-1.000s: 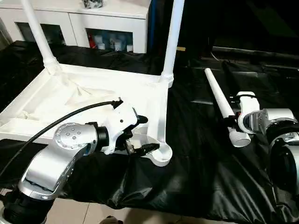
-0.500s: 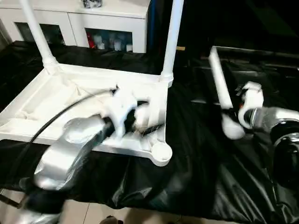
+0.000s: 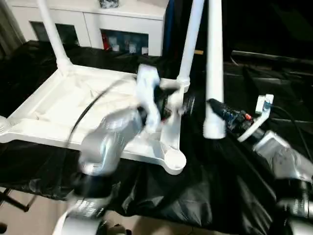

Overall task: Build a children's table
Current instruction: Pick table leg

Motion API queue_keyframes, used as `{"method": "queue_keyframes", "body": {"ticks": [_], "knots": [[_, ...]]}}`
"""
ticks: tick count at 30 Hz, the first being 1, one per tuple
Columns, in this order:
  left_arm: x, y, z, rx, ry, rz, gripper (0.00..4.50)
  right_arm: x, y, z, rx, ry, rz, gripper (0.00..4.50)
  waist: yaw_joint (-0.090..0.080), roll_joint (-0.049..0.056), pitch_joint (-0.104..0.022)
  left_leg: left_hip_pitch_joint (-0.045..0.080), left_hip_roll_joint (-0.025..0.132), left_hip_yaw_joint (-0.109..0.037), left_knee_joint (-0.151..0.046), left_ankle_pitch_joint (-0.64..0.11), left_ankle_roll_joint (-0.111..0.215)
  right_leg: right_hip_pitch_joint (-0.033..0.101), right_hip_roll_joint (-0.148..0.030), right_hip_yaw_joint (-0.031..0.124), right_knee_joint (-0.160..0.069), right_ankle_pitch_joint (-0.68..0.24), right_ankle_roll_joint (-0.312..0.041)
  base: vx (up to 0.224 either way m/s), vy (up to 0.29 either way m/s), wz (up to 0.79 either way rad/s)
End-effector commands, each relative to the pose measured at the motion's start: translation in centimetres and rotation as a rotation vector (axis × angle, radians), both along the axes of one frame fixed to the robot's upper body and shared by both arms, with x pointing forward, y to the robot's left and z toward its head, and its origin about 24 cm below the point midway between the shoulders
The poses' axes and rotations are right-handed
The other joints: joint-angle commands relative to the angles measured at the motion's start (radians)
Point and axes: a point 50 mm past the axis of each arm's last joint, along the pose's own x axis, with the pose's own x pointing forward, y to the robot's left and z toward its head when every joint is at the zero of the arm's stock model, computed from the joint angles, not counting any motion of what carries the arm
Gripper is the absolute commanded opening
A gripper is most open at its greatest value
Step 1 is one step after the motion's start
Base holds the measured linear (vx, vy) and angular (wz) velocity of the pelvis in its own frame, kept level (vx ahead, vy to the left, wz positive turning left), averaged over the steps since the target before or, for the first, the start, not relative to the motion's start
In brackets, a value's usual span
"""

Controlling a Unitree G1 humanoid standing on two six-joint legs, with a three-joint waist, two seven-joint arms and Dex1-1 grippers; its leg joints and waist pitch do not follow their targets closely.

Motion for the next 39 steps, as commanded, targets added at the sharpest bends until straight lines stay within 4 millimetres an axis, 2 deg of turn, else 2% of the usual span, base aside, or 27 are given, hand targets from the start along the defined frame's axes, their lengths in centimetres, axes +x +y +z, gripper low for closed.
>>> {"method": "queue_keyframes", "body": {"ticks": [1, 2, 4, 5, 6, 7, 9, 10, 13, 14, 17, 18, 20, 21, 22, 24, 29, 39], "knots": [[0.1, -0.5, 0.0, -0.072, 0.076, -0.035, 4.5, -0.9, 0.5, 1.2, 0.031, -0.059, 0.056, 1.86, 0.002, -0.01, -0.067, 0.018, 0.02, -0.006, -0.067, -0.248, 0.022, 0.047, -0.059, 0.018, -0.107, -0.406, -0.164, 0.0, 0.0, 0.0], [0.1, -0.5, 0.0, -0.079, 0.081, -0.04, 4.5, -0.9, 0.6, 1.2, 0.031, -0.06, 0.061, 1.86, 0.003, -0.009, -0.068, 0.023, 0.022, -0.007, -0.068, -0.258, 0.02, 0.042, -0.06, 0.019, -0.113, -0.428, -0.148, 0.0, 0.0, 0.0], [0.0, -1.2, 0.5, -0.169, 0.123, -0.084, 4.5, -1.8, 1.7, 1.3, 0.007, -0.066, 0.115, 1.86, 0.004, -0.009, -0.071, 0.019, 0.023, -0.01, -0.071, -0.24, 0.016, 0.048, -0.061, 0.017, -0.113, -0.415, -0.138, 0.0, 0.0, 0.0], [-0.1, -1.4, 0.8, -0.202, 0.136, -0.104, 4.5, -1.9, 2.1, 1.2, -0.014, -0.068, 0.135, 1.86, 0.002, -0.009, -0.07, 0.018, 0.024, -0.011, -0.072, -0.238, 0.016, 0.047, -0.061, 0.017, -0.113, -0.408, -0.138, 0.0, 0.0, 0.0], [-0.2, -1.5, 1.0, -0.217, 0.146, -0.116, 4.5, -2.2, 2.4, 1.2, -0.031, -0.066, 0.15, 1.86, 0.0, -0.009, -0.071, 0.012, 0.023, -0.012, -0.073, -0.228, 0.013, 0.052, -0.063, 0.014, -0.111, -0.391, -0.143, 0.0, 0.0, 0.0], [-0.2, -1.6, 1.0, -0.214, 0.148, -0.117, 4.5, -2.2, 2.6, 1.2, -0.045, -0.065, 0.16, 1.86, 0.002, -0.012, -0.072, 0.017, 0.025, -0.012, -0.073, -0.228, 0.016, 0.049, -0.064, 0.012, -0.113, -0.382, -0.145, 0.0, 0.0, 0.0], [-0.2, -1.6, 1.0, -0.202, 0.154, -0.109, 4.5, -2.4, 2.9, 1.3, -0.053, -0.065, 0.172, 1.86, 0.001, -0.011, -0.071, 0.015, 0.025, -0.012, -0.074, -0.224, 0.02, 0.051, -0.065, 0.011, -0.113, -0.378, -0.14, 0.0, 0.0, 0.0], [-0.2, -1.6, 1.0, -0.2, 0.155, -0.108, 4.5, -2.4, 2.9, 1.3, -0.054, -0.065, 0.174, 1.86, 0.001, -0.015, -0.071, 0.016, 0.026, -0.011, -0.075, -0.22, 0.022, 0.051, -0.064, 0.011, -0.114, -0.377, -0.137, 0.0, 0.0, 0.0], [-0.5, -1.6, 1.4, -0.248, 0.168, -0.126, 4.5, -2.2, 3.4, 1.0, -0.124, -0.06, 0.167, 1.86, 0.003, -0.011, -0.073, 0.015, 0.029, -0.012, -0.076, -0.186, 0.018, 0.054, -0.067, 0.01, -0.107, -0.318, -0.153, 0.0, 0.0, 0.0], [-0.6, -1.6, 1.6, -0.255, 0.169, -0.135, 4.5, -2.2, 3.7, 0.9, -0.157, -0.06, 0.164, 1.86, 0.001, -0.016, -0.075, 0.013, 0.029, -0.012, -0.075, -0.173, 0.021, 0.057, -0.066, 0.011, -0.103, -0.284, -0.161, 0.0, 0.0, 0.0], [-0.4, -1.4, 1.5, -0.243, 0.175, -0.085, 4.14, -2.0, 4.2, 1.1, -0.172, -0.067, 0.154, 1.86, 0.003, -0.012, -0.077, 0.013, 0.029, -0.011, -0.073, -0.144, 0.032, 0.06, -0.067, 0.012, -0.097, -0.229, -0.172, 0.0, 0.0, 0.0], [-0.2, -1.3, 1.5, -0.245, 0.187, -0.061, 4.11, -2.0, 4.4, 1.2, -0.172, -0.071, 0.155, 1.86, 0.001, -0.02, -0.078, 0.011, 0.029, -0.01, -0.072, -0.132, 0.038, 0.061, -0.066, 0.011, -0.095, -0.202, -0.177, 0.0, 0.0, 0.0], [0.0, -1.1, 1.4, -0.251, 0.198, -0.036, 4.01, -2.0, 4.7, 1.4, -0.172, -0.075, 0.158, 1.86, 0.003, -0.015, -0.079, 0.012, 0.028, -0.01, -0.069, -0.113, 0.045, 0.062, -0.067, 0.012, -0.091, -0.172, -0.189, 0.0, 0.0, 0.0], [0.0, -1.1, 1.4, -0.251, 0.198, -0.036, 3.87, -2.0, 4.7, 1.4, -0.172, -0.075, 0.158, 1.86, 0.003, -0.015, -0.079, 0.012, 0.029, -0.01, -0.07, -0.11, 0.047, 0.062, -0.067, 0.012, -0.09, -0.164, -0.192, 0.0, 0.0, 0.0], [0.2, -0.9, 1.5, -0.254, 0.203, -0.018, 3.75, -2.0, 4.9, 1.5, -0.174, -0.077, 0.159, 1.86, 0.003, -0.02, -0.079, 0.012, 0.028, -0.008, -0.07, -0.106, 0.051, 0.063, -0.066, 0.012, -0.09, -0.155, -0.195, 0.0, 0.0, 0.0], [0.3, -0.8, 1.5, -0.255, 0.206, -0.002, 3.7, -2.0, 4.9, 1.5, -0.176, -0.078, 0.159, 1.86, 0.004, -0.017, -0.077, 0.013, 0.029, -0.008, -0.07, -0.114, 0.051, 0.062, -0.067, 0.012, -0.091, -0.168, -0.195, 0.0, 0.0, 0.0], [0.5, -0.6, 1.6, -0.268, 0.212, 0.018, 3.22, -2.0, 4.9, 1.4, -0.184, -0.08, 0.155, 1.86, 0.003, -0.017, -0.072, 0.014, 0.029, -0.009, -0.074, -0.159, 0.029, 0.06, -0.069, 0.013, -0.101, -0.264, -0.163, 0.0, 0.0, 0.0], [0.4, -0.6, 1.6, -0.275, 0.213, 0.012, 2.49, -2.0, 5.0, 1.5, -0.192, -0.077, 0.166, 1.86, 0.003, -0.018, -0.075, 0.012, 0.029, -0.01, -0.073, -0.133, 0.032, 0.061, -0.067, 0.012, -0.096, -0.224, -0.159, 0.0, 0.0, 0.0]]}}
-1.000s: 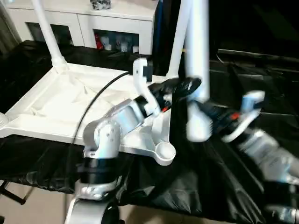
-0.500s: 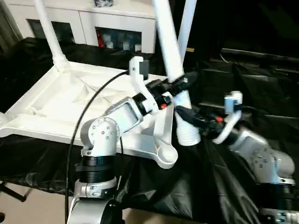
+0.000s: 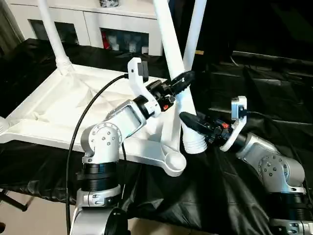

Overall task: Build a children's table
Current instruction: Pick table leg

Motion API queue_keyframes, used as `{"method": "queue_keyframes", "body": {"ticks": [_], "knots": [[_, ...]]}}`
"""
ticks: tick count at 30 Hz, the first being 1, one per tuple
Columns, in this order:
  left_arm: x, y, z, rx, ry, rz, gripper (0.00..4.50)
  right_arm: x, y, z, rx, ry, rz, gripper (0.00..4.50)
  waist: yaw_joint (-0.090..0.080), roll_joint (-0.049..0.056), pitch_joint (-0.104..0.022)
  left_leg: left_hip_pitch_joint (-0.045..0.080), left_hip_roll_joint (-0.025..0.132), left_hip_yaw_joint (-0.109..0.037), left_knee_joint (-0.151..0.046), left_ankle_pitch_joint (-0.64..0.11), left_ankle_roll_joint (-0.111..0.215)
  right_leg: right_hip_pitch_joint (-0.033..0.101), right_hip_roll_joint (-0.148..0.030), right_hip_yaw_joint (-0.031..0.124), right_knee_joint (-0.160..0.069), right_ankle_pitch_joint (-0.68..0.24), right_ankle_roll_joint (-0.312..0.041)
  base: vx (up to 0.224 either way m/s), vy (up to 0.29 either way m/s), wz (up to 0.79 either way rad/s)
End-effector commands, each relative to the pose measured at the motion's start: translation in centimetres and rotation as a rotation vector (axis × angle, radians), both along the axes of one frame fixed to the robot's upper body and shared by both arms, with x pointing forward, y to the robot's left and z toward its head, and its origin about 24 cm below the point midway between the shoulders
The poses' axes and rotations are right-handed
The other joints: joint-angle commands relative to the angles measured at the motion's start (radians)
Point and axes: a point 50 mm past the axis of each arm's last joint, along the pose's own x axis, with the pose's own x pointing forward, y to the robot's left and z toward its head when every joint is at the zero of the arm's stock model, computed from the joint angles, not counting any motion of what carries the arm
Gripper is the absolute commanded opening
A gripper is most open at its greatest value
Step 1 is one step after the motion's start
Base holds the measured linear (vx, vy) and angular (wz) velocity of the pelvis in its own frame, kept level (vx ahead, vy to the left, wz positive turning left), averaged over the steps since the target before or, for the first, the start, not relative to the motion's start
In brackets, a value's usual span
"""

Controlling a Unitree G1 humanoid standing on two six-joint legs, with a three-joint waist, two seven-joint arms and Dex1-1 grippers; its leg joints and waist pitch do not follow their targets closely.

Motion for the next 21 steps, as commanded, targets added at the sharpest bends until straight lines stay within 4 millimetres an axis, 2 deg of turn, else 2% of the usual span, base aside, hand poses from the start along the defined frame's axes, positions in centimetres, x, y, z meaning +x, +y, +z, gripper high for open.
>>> {"method": "queue_keyframes", "body": {"ticks": [1, 2, 3, 7, 12, 13, 14, 17, 18, 20, 21], "knots": [[-0.25, -0.94, 1.11, -0.029, -0.035, -0.035, 2.36, 0.15, 0.06, 0.89, -0.013, -0.036, 0.002, 1.86, 0.004, -0.013, -0.077, 0.014, 0.027, -0.004, -0.063, -0.128, 0.034, 0.054, -0.063, 0.031, -0.077, -0.212, -0.166, 0.0, 0.0, 0.0], [-0.27, -0.95, 1.1, -0.025, -0.041, -0.037, 2.36, 0.14, 0.1, 0.9, -0.015, -0.037, 0.007, 1.86, 0.004, -0.014, -0.077, 0.014, 0.027, -0.004, -0.063, -0.125, 0.036, 0.053, -0.062, 0.03, -0.076, -0.204, -0.17, 0.0, 0.0, 0.0], [-0.27, -0.95, 1.1, -0.024, -0.041, -0.037, 2.11, 0.14, 0.1, 0.9, -0.015, -0.037, 0.007, 1.86, 0.004, -0.014, -0.077, 0.014, 0.027, -0.004, -0.063, -0.125, 0.036, 0.053, -0.062, 0.03, -0.076, -0.204, -0.17, 0.0, 0.0, 0.0], [-0.3, -0.97, 1.04, -0.007, -0.059, -0.039, 1.9, 0.14, 0.13, 0.96, -0.018, -0.037, 0.014, 1.86, 0.003, -0.014, -0.076, 0.015, 0.027, -0.004, -0.063, -0.135, 0.036, 0.053, -0.063, 0.03, -0.078, -0.218, -0.17, 0.0, 0.0, 0.0], [-0.24, -0.79, 1.11, 0.007, -0.074, -0.031, 1.85, 0.13, 0.13, 1.01, -0.029, -0.037, 0.02, 1.86, 0.004, -0.013, -0.076, 0.015, 0.027, -0.004, -0.064, -0.142, 0.029, 0.052, -0.063, 0.03, -0.08, -0.237, -0.162, 0.0, 0.0, 0.0], [-0.1, -0.54, 1.23, 0.029, -0.09, -0.016, 1.85, 0.13, 0.18, 0.98, -0.033, -0.016, 0.03, 2.42, 0.003, -0.014, -0.077, 0.016, 0.027, -0.004, -0.064, -0.139, 0.029, 0.052, -0.062, 0.03, -0.079, -0.23, -0.163, 0.0, 0.0, 0.0], [-0.1, -0.54, 1.23, 0.029, -0.09, -0.016, 1.84, 0.13, 0.18, 0.98, -0.033, -0.016, 0.03, 2.56, 0.003, -0.013, -0.076, 0.016, 0.026, -0.004, -0.063, -0.135, 0.031, 0.052, -0.062, 0.03, -0.078, -0.225, -0.164, 0.0, 0.0, 0.0], [-0.02, -0.31, 1.37, 0.086, -0.129, -0.011, 1.84, 0.15, 0.21, 0.85, -0.071, 0.013, 0.04, 2.74, 0.003, -0.012, -0.077, 0.016, 0.027, -0.005, -0.063, -0.128, 0.03, 0.052, -0.061, 0.03, -0.077, -0.22, -0.162, 0.0, 0.0, 0.0], [-0.07, -0.26, 1.5, 0.128, -0.161, -0.019, 1.84, 0.2, 0.25, 0.88, -0.111, 0.006, 0.036, 2.89, 0.001, -0.016, -0.076, 0.016, 0.027, -0.003, -0.063, -0.128, 0.03, 0.053, -0.061, 0.031, -0.077, -0.22, -0.16, 0.0, 0.0, 0.0], [-0.23, -0.24, 1.71, 0.207, -0.22, -0.04, 1.84, 0.4, 0.3, 0.99, -0.197, -0.008, 0.031, 2.99, 0.002, -0.013, -0.077, 0.017, 0.028, -0.005, -0.065, -0.119, 0.02, 0.052, -0.061, 0.031, -0.074, -0.221, -0.146, 0.0, 0.0, 0.0], [-0.27, -0.23, 1.77, 0.223, -0.233, -0.045, 1.84, 0.47, 0.3, 0.98, -0.223, -0.005, 0.031, 3.04, 0.001, -0.017, -0.076, 0.017, 0.027, -0.003, -0.064, -0.121, 0.018, 0.051, -0.061, 0.032, -0.075, -0.223, -0.147, 0.0, 0.0, 0.0]]}}
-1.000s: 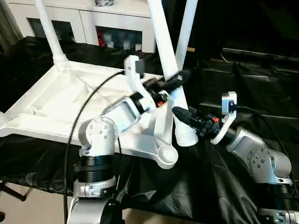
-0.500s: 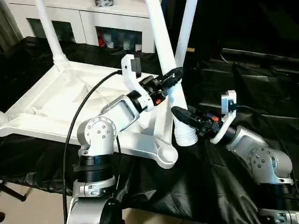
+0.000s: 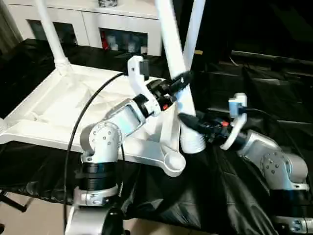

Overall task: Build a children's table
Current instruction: Pick table leg

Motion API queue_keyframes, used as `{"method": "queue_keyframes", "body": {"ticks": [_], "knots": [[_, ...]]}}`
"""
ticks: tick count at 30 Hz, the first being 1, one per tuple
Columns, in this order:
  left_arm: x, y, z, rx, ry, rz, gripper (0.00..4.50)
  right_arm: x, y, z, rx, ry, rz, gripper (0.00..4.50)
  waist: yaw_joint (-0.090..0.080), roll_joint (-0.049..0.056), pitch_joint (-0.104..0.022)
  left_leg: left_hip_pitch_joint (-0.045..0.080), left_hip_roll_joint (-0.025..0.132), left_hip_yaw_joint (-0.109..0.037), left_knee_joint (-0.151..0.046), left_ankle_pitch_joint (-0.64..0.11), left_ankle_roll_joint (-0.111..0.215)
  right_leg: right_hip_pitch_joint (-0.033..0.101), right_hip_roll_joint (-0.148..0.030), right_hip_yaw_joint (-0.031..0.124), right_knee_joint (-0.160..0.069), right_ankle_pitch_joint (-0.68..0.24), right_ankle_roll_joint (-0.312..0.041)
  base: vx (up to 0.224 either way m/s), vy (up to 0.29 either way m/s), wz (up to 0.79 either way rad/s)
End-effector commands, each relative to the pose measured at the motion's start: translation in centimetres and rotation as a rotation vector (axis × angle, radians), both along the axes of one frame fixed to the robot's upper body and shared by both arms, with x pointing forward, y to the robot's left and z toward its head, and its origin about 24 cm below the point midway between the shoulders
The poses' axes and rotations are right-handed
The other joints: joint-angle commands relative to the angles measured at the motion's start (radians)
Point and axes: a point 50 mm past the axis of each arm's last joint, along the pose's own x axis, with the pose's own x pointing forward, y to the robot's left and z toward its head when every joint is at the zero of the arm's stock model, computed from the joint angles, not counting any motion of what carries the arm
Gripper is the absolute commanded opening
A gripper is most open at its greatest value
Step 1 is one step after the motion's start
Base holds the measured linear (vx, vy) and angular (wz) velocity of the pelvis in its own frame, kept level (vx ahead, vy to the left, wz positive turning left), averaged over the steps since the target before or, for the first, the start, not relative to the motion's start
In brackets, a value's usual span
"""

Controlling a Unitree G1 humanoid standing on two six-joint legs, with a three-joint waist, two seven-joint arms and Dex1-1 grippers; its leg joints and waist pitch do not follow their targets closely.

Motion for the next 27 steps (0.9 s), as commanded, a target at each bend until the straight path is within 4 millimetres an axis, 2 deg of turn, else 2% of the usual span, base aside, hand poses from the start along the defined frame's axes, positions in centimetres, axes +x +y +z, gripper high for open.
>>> {"method": "queue_keyframes", "body": {"ticks": [1, 2, 4, 5, 7, 8, 9, 11, 16, 27], "knots": [[-0.3, -0.5, 1.6, 0.029, -0.096, -0.03, 1.84, 0.3, 0.1, 0.7, -0.079, -0.019, -0.001, 3.04, 0.003, -0.014, -0.077, 0.017, 0.027, -0.004, -0.064, -0.119, 0.013, 0.053, -0.063, 0.032, -0.073, -0.22, -0.152, 0.0, 0.0, 0.0], [-0.3, -0.5, 1.7, 0.043, -0.109, -0.034, 1.84, 0.4, 0.0, 0.6, -0.111, -0.005, -0.005, 3.04, 0.001, -0.018, -0.077, 0.017, 0.027, -0.003, -0.063, -0.115, 0.015, 0.053, -0.061, 0.032, -0.073, -0.212, -0.155, 0.0, 0.0, 0.0], [-0.4, -0.5, 1.8, 0.071, -0.135, -0.043, 1.84, 0.5, 0.0, 0.6, -0.14, 0.011, -0.006, 3.04, 0.001, -0.015, -0.077, 0.017, 0.026, -0.002, -0.062, -0.113, 0.015, 0.052, -0.061, 0.032, -0.07, -0.201, -0.162, 0.0, 0.0, 0.0], [-0.4, -0.6, 1.8, 0.091, -0.153, -0.049, 1.84, 0.6, 0.0, 0.6, -0.157, 0.023, -0.004, 3.04, 0.001, -0.02, -0.077, 0.017, 0.026, -0.001, -0.062, -0.112, 0.016, 0.053, -0.061, 0.033, -0.072, -0.202, -0.162, 0.0, 0.0, 0.0], [-0.4, -0.6, 1.9, 0.124, -0.181, -0.056, 1.84, 0.7, 0.1, 0.7, -0.189, 0.029, 0.004, 3.04, 0.002, -0.017, -0.078, 0.017, 0.027, -0.002, -0.061, -0.108, 0.015, 0.053, -0.062, 0.033, -0.068, -0.193, -0.165, 0.0, 0.0, 0.0], [-0.5, -0.7, 1.9, 0.135, -0.194, -0.062, 1.84, 0.8, 0.2, 0.7, -0.205, 0.025, 0.012, 3.04, 0.001, -0.023, -0.077, 0.017, 0.027, -0.001, -0.062, -0.106, 0.016, 0.053, -0.061, 0.033, -0.069, -0.192, -0.165, 0.0, 0.0, 0.0], [-0.5, -0.7, 1.9, 0.139, -0.199, -0.065, 1.84, 0.9, 0.3, 0.7, -0.211, 0.023, 0.015, 3.04, 0.002, -0.019, -0.079, 0.018, 0.028, -0.002, -0.061, -0.103, 0.013, 0.053, -0.063, 0.033, -0.066, -0.186, -0.168, 0.0, 0.0, 0.0], [-0.7, -0.8, 1.8, 0.16, -0.212, -0.078, 1.84, 0.9, 0.5, 0.7, -0.216, 0.036, 0.022, 3.04, 0.002, -0.018, -0.078, 0.018, 0.028, -0.001, -0.061, -0.106, 0.011, 0.053, -0.063, 0.034, -0.065, -0.174, -0.175, 0.0, 0.0, 0.0], [-1.1, -1.2, 1.7, 0.187, -0.234, -0.1, 1.84, 1.1, 0.9, 0.4, -0.252, 0.051, 0.028, 3.04, 0.001, -0.022, -0.078, 0.017, 0.028, 0.0, -0.06, -0.112, 0.007, 0.054, -0.064, 0.034, -0.064, -0.176, -0.182, 0.0, 0.0, 0.0], [-1.2, -1.2, 1.8, 0.193, -0.247, -0.109, 1.84, 1.2, 1.5, 0.5, -0.245, 0.049, 0.05, 3.04, 0.003, -0.02, -0.078, 0.018, 0.027, -0.001, -0.06, -0.119, 0.0, 0.053, -0.063, 0.034, -0.064, -0.185, -0.174, 0.0, 0.0, 0.0]]}}
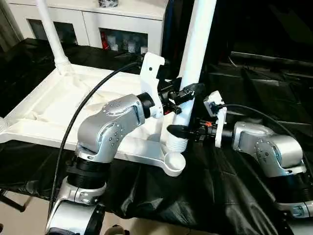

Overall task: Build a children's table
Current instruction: Pick table leg

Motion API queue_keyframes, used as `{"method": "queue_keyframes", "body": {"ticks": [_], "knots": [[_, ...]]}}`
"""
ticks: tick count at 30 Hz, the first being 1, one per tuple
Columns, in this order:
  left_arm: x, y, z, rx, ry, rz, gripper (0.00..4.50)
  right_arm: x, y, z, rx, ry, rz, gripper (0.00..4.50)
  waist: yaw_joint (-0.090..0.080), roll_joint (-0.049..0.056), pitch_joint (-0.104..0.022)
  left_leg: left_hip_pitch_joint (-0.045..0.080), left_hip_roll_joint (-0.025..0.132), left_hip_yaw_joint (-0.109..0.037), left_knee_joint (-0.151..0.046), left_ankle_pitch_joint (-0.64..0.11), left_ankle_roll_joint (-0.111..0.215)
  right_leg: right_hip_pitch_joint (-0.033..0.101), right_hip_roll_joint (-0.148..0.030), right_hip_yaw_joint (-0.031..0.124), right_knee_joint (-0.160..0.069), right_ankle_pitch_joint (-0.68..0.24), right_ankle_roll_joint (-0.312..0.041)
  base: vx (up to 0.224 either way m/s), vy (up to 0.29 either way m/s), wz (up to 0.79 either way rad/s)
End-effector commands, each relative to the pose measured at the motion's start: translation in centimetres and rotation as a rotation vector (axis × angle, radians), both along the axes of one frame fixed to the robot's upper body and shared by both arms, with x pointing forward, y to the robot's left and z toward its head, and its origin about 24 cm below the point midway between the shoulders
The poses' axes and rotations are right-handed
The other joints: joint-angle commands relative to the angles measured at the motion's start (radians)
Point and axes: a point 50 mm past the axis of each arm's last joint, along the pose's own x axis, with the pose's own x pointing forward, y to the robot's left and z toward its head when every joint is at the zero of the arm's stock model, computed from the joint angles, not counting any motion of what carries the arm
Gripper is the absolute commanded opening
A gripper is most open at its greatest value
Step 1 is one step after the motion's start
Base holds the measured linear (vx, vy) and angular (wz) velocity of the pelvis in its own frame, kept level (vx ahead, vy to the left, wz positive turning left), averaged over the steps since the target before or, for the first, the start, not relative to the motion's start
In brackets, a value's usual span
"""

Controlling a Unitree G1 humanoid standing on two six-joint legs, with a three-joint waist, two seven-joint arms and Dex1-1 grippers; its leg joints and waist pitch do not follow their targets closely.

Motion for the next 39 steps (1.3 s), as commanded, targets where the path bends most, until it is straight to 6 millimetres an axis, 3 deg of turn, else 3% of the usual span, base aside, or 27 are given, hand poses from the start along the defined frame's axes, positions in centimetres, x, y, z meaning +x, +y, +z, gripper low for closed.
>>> {"method": "queue_keyframes", "body": {"ticks": [1, 6, 17, 26, 27, 33, 34, 39], "knots": [[-0.4, -0.3, 0.8, 0.0, -0.041, -0.027, 1.84, 0.2, -0.1, 0.0, -0.014, 0.007, -0.012, 3.04, 0.003, -0.013, -0.079, 0.017, 0.027, -0.002, -0.061, -0.116, 0.002, 0.053, -0.062, 0.034, -0.066, -0.177, -0.176, 0.0, 0.0, 0.0], [-0.5, -0.4, 0.8, -0.003, -0.041, -0.035, 1.84, 0.2, 0.0, -0.1, -0.006, 0.015, -0.002, 3.04, 0.004, -0.012, -0.08, 0.016, 0.027, -0.002, -0.06, -0.111, 0.004, 0.055, -0.062, 0.034, -0.064, -0.161, -0.183, 0.0, 0.0, 0.0], [-0.6, -0.6, 0.8, -0.007, -0.038, -0.056, 1.84, 0.0, 0.2, -0.3, -0.004, 0.028, 0.013, 2.04, 0.003, -0.011, -0.08, 0.018, 0.027, -0.002, -0.06, -0.12, 0.0, 0.055, -0.061, 0.034, -0.065, -0.16, -0.188, 0.0, 0.0, 0.0], [-0.2, -0.1, 0.7, 0.008, -0.047, -0.027, 1.84, 0.2, 0.2, -0.5, -0.01, 0.021, 0.006, 1.96, 0.004, -0.013, -0.081, 0.017, 0.026, -0.002, -0.06, -0.111, 0.003, 0.055, -0.061, 0.033, -0.063, -0.156, -0.186, 0.0, 0.0, 0.0], [-0.2, -0.1, 0.7, 0.007, -0.045, -0.029, 2.19, 0.2, 0.2, -0.5, -0.01, 0.02, 0.006, 1.96, 0.004, -0.012, -0.08, 0.017, 0.026, -0.002, -0.06, -0.111, 0.003, 0.056, -0.062, 0.033, -0.063, -0.157, -0.186, 0.0, 0.0, 0.0], [0.3, 1.1, 1.2, -0.038, -0.134, 0.04, 2.75, 0.4, 0.3, -0.4, 0.013, 0.006, -0.027, 1.93, 0.004, -0.013, -0.08, 0.016, 0.026, -0.002, -0.06, -0.113, 0.0, 0.056, -0.063, 0.033, -0.066, -0.166, -0.184, 0.0, 0.0, 0.0], [0.0, 2.0, 1.5, -0.135, -0.146, 0.016, 2.85, 0.6, 0.3, -0.4, 0.025, 0.0, -0.062, 1.93, 0.005, -0.014, -0.081, 0.016, 0.026, -0.002, -0.06, -0.11, -0.001, 0.056, -0.064, 0.033, -0.064, -0.161, -0.185, 0.0, 0.0, 0.0], [-0.1, 4.3, -0.1, -0.114, -0.127, -0.007, 2.85, 1.0, 0.3, -0.6, 0.028, -0.018, -0.117, 1.93, 0.001, -0.003, -0.081, 0.019, 0.026, -0.003, -0.064, -0.129, -0.013, 0.051, -0.061, 0.033, -0.062, -0.17, -0.179, 0.0, 0.0, 0.0]]}}
